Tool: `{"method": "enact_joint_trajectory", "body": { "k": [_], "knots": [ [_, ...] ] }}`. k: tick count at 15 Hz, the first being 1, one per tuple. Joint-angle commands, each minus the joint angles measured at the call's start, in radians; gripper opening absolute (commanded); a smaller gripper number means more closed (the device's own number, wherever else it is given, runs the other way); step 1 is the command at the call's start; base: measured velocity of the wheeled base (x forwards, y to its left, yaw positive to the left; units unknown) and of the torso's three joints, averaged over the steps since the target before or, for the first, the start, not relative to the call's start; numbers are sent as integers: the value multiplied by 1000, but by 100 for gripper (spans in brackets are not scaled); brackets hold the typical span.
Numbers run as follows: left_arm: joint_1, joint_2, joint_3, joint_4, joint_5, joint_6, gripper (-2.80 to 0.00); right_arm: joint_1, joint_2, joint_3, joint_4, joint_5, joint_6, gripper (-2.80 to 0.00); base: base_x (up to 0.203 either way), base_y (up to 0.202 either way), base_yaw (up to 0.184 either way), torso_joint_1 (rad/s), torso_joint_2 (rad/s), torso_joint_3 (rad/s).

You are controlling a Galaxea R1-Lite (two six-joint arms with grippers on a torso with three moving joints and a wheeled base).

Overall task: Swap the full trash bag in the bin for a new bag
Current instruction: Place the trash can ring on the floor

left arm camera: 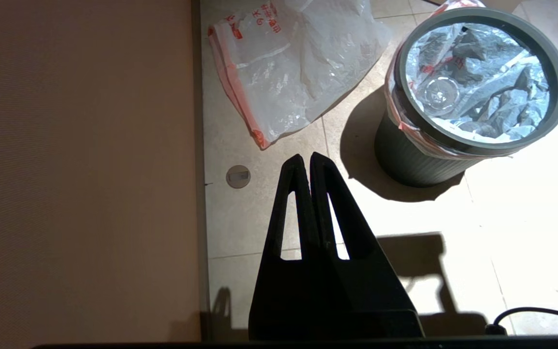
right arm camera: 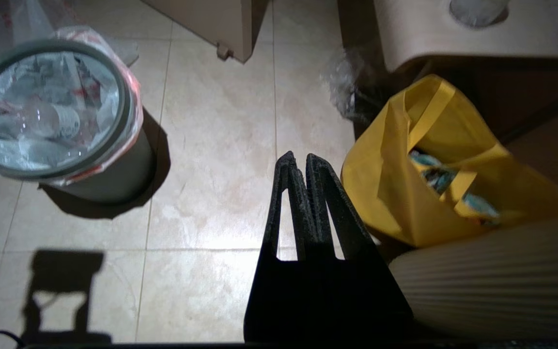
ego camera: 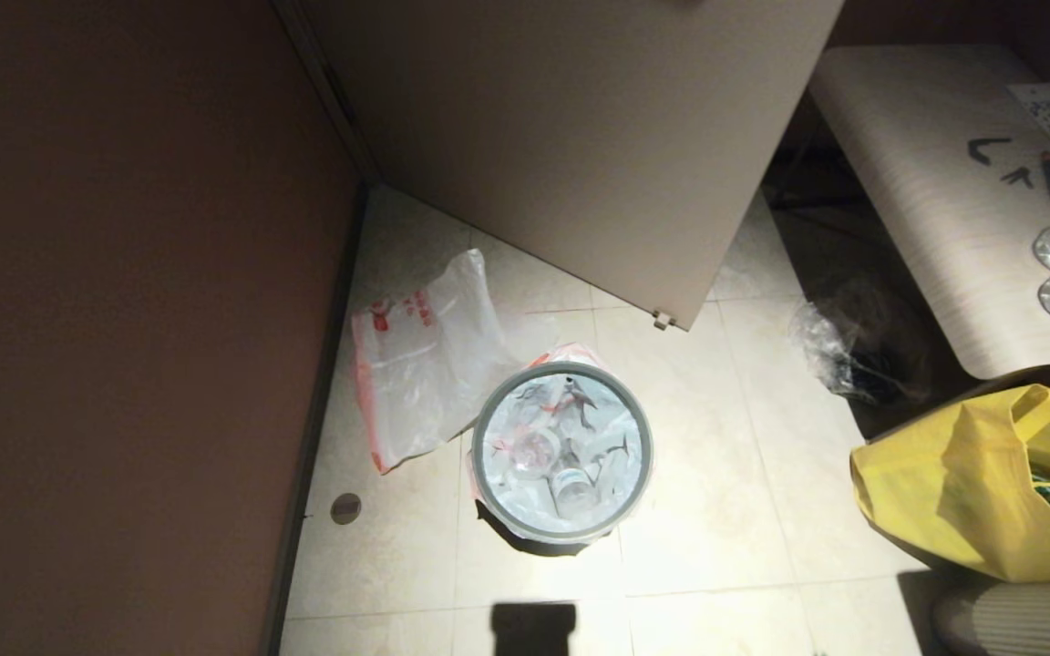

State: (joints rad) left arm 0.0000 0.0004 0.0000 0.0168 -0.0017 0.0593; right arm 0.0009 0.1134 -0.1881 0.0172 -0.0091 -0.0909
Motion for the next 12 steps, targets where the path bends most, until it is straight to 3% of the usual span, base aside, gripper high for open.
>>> {"method": "enact_joint_trajectory", "body": {
  "k": [1,9,11,12],
  "knots": [
    [0,0,6,0,0,1,-280,2,132,-95,-1,1,-11,-280,0,0,0,0,0,0],
    [0,0,6,0,0,1,-280,23,742,-630,8,-12,-120,-280,0,0,0,0,0,0],
    [0,0,6,0,0,1,-280,123,888,-790,41,-67,-126,-280,0,0,0,0,0,0],
    [0,0,6,0,0,1,-280,229,961,-842,58,-131,-125,-280,0,0,0,0,0,0]
  ]
}}
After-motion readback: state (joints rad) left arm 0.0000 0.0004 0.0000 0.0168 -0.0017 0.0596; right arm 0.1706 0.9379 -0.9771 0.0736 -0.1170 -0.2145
